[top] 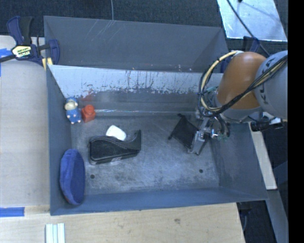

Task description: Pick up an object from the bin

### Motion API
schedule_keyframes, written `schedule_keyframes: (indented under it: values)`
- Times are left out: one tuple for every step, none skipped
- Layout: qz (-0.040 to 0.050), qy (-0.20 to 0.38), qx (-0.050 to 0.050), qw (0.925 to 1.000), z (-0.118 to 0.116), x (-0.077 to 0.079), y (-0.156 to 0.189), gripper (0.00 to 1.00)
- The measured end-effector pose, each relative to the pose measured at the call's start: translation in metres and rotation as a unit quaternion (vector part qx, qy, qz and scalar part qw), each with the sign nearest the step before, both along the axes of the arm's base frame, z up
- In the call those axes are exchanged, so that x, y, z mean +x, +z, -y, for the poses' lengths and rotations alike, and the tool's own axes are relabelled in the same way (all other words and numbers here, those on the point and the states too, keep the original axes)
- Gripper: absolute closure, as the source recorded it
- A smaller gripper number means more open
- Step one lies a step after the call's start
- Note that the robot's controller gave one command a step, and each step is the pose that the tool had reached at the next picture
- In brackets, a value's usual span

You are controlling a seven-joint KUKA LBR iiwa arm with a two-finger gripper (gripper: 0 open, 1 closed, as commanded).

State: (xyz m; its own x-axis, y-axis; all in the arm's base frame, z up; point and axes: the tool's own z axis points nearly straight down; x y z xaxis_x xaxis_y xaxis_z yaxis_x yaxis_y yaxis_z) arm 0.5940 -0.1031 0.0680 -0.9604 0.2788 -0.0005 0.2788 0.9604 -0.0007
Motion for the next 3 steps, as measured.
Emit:
schedule_keyframes:
  values:
    - [0.0007,0.001,0.0,1.0,0.0001,0.0006,0.0004,0.0]
    - [0.0013,0.003,-0.001,1.0,0.0002,0.0013,0.0008,0.0]
    - [0.0028,0.003,-0.001,1.0,0.0004,0.0023,0.0019,1.0]
